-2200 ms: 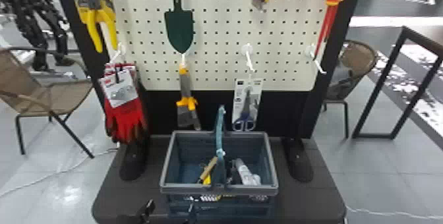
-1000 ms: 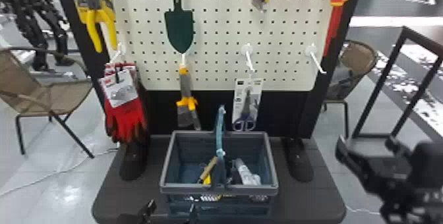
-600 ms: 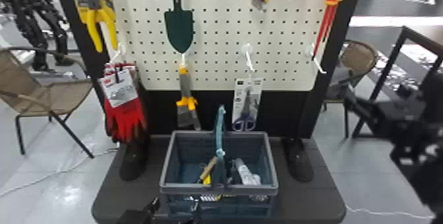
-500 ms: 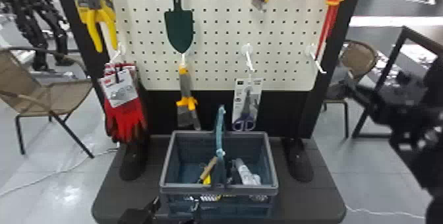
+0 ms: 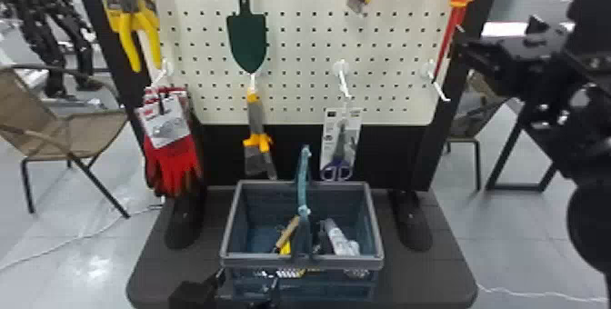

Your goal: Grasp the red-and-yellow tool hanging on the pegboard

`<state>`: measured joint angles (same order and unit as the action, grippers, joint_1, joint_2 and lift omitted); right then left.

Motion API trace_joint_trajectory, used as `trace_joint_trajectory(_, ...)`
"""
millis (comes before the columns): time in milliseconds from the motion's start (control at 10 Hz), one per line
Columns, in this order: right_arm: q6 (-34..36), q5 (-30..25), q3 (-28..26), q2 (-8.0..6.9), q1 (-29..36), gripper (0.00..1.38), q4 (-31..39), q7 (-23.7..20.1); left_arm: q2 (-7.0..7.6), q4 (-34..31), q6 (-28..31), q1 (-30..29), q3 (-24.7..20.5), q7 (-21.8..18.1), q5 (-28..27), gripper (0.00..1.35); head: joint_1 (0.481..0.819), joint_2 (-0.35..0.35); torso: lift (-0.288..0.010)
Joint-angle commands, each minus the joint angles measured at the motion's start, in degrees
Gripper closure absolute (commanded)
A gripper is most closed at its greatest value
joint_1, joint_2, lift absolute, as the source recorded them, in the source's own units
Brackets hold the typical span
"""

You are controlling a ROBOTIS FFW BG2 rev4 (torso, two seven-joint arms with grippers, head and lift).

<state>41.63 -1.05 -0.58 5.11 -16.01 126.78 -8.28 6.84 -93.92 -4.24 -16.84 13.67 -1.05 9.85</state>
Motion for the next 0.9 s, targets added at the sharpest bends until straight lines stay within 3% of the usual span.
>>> trace_joint_trajectory(0,6.01,-4.58,4.45,-0.62,-3.77,0.17,2.07,0.01,0.11,-0.13,0.37,-0.04,-0.05,0.00,-0.01,0.17,0.549,0.000,-0.100)
trace_joint_trajectory(200,8.91,-9.94,7.88,-3.88,-7.99,0.17,0.14,-1.74,0.63,-0.39,0.90,0.14,0.04,0.00,-0.01,0.17,0.549,0.000,-0.100)
trace_joint_trajectory(300,8.91,-10.73,8.49,-4.32,-9.83,0.17,-2.15,-2.36,1.07,-0.39,1.08,0.40,0.39,0.00,0.08,0.17,0.549,0.000,-0.100)
trace_joint_trajectory(600,9.52,-17.94,9.81,-3.96,-14.58,0.17,-4.52,-3.50,0.99,-0.39,0.64,0.32,0.22,0.00,0.17,0.17,0.549,0.000,-0.100)
trace_joint_trajectory(800,10.49,-19.25,9.81,-3.35,-15.55,0.17,-5.22,-3.68,0.63,-0.39,0.37,0.05,-0.13,0.00,0.25,0.17,0.549,0.000,-0.100)
